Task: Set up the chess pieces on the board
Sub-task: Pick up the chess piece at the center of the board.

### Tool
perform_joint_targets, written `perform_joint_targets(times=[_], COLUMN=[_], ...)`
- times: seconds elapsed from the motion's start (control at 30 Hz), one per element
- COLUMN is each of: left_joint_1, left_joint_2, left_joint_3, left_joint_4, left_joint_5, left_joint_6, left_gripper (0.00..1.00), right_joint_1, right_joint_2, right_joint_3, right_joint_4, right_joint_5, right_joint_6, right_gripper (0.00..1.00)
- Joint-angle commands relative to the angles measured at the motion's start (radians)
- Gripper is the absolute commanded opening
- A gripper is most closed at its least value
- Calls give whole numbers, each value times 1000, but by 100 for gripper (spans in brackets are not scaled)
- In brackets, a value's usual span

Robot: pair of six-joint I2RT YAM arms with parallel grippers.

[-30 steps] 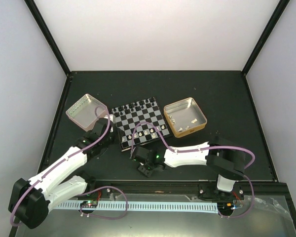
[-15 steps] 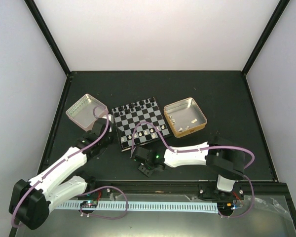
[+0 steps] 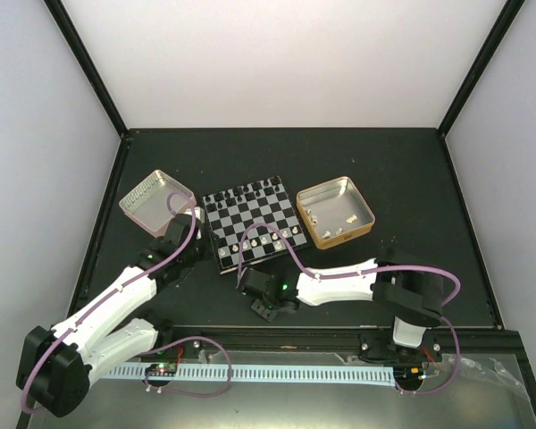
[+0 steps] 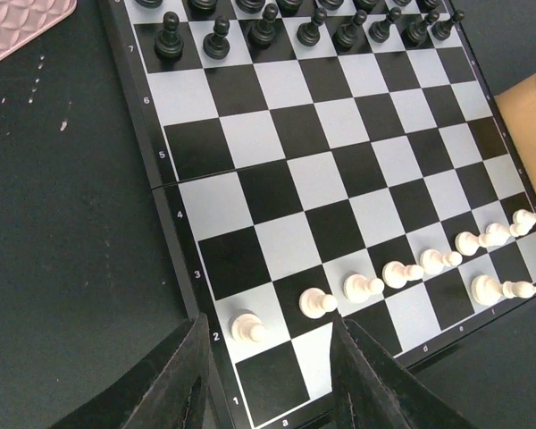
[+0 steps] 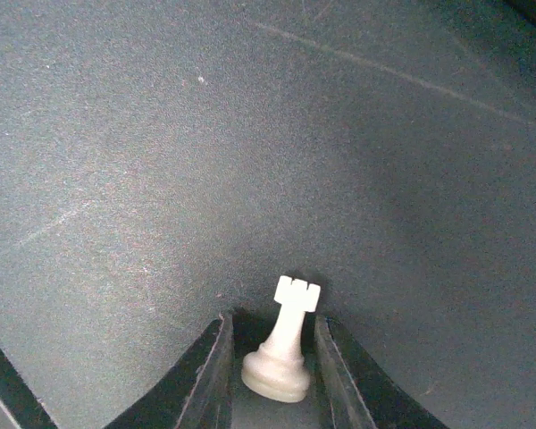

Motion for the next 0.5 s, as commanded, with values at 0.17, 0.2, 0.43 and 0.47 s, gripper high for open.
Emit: perform_joint_targets(times=[0.17, 0.2, 0.43, 0.47], left_joint_1=[11, 11, 13, 13], left_joint_2=[-16, -16, -17, -18], left_joint_3=[-4, -3, -2, -2], left_joint_4=[14, 14, 16, 17], left_joint_5=[26, 26, 40, 42], left_joint_6=[-12, -12, -15, -15], left_gripper=[39, 39, 40, 40], right_joint_1=[8, 9, 8, 8], right_joint_2=[-19, -20, -23, -28], right_joint_3=[-41, -42, -50, -51], right_joint_4=[-41, -42, -33, -27], right_joint_5=[42, 42, 47, 54], right_joint_6=[38, 43, 65, 65], right_gripper=[24, 23, 9, 8])
